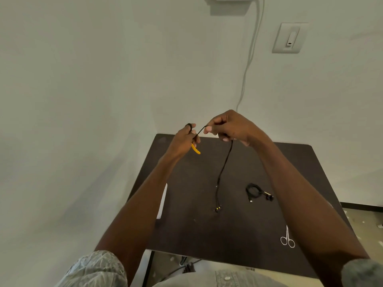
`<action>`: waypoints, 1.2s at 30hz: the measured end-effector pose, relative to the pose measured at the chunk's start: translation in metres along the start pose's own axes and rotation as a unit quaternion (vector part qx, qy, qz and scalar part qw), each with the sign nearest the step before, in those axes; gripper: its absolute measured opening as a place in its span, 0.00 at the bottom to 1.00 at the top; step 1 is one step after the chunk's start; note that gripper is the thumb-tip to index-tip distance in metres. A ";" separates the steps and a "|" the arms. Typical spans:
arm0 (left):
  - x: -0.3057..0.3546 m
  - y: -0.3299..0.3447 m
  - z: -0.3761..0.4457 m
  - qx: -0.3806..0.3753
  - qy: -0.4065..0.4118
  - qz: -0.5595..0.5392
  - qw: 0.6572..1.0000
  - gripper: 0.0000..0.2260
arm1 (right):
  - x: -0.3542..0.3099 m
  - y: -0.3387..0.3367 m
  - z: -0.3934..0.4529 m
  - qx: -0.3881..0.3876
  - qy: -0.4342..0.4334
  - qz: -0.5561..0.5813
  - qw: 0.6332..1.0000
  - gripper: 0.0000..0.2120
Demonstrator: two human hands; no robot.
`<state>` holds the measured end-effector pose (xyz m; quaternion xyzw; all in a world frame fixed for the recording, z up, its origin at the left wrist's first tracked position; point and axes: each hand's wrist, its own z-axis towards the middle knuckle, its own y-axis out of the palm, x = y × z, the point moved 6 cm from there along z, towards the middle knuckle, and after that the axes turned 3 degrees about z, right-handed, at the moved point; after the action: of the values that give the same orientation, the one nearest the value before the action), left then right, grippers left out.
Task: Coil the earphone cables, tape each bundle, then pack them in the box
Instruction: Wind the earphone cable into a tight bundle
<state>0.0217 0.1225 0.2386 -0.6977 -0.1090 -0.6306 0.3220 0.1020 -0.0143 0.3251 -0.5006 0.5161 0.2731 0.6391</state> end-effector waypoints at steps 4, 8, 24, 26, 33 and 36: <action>-0.003 0.003 -0.004 -0.047 -0.021 0.031 0.998 0.13 | -0.002 -0.013 0.008 -0.029 -0.024 0.076 0.996 0.07; -0.001 0.011 -0.016 -0.122 -0.029 -0.022 0.992 0.24 | 0.011 -0.032 0.023 0.014 -0.060 0.232 0.971 0.07; 0.044 -0.016 -0.003 -0.023 0.076 -0.485 0.871 0.10 | 0.090 0.038 0.014 0.018 0.056 0.125 0.990 0.20; 0.033 -0.022 0.004 0.065 0.050 -0.418 0.905 0.10 | 0.085 0.041 0.011 -0.003 0.058 0.141 0.988 0.20; 0.018 -0.010 -0.001 0.104 0.043 -0.047 0.993 0.16 | 0.048 0.031 0.004 -0.060 0.016 0.194 0.979 0.08; 0.017 -0.003 -0.002 0.079 0.048 0.008 0.996 0.17 | 0.036 0.021 0.006 -0.054 -0.011 0.200 0.978 0.07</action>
<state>0.0216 0.1193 0.2555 -0.6400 -0.1374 -0.6503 0.3856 0.0972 -0.0077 0.2841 -0.4184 0.5832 0.4282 0.5490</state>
